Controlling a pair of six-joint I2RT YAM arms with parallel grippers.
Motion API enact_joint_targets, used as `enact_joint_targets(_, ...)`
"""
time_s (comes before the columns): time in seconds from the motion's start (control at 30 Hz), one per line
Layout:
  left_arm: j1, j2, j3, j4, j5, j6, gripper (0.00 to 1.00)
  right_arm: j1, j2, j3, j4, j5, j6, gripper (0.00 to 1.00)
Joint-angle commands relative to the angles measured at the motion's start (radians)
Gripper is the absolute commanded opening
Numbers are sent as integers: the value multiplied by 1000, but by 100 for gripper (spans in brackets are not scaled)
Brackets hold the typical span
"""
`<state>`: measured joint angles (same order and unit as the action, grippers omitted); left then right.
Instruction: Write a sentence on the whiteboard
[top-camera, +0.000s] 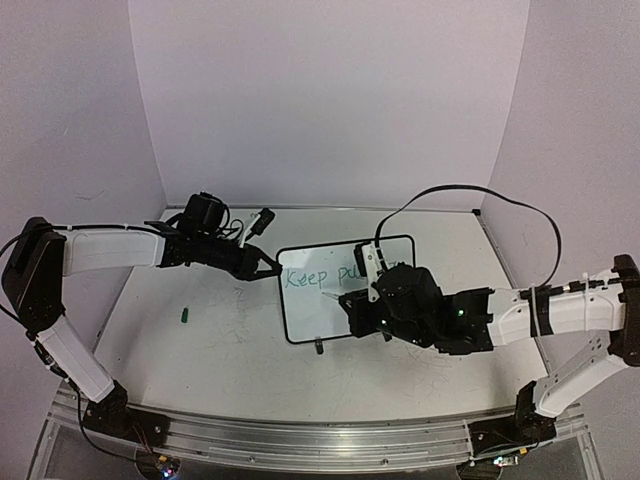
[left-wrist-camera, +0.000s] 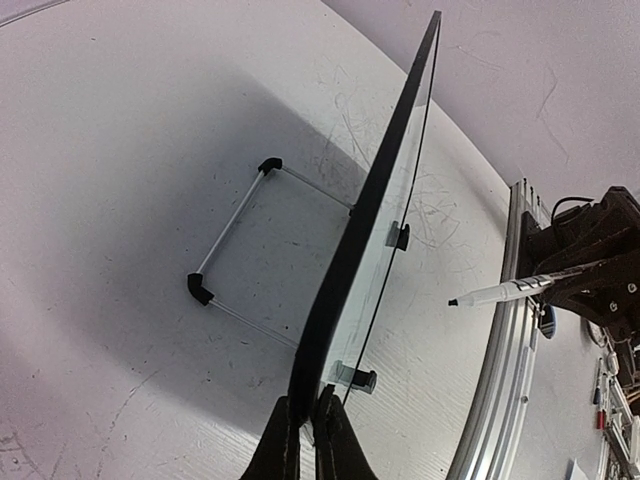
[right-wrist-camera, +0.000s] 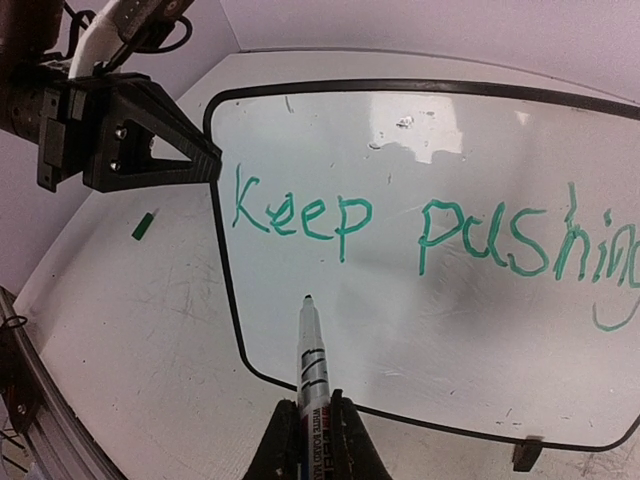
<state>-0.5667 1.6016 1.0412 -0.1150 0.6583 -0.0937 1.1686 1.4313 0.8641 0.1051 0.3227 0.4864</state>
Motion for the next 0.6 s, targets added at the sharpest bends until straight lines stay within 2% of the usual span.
enact_joint_targets(0.0,1,-20,43,-15,-59,5,0,21,41,68,27,3,-20,0)
enact_joint_targets(0.37,0,-26,43,-17,-63,5,0,82,160,145,25,10,-56,0)
enact_joint_targets(0.57,1,-28,43,-18,-65,5,0,83,143,112,19,105,-8,0)
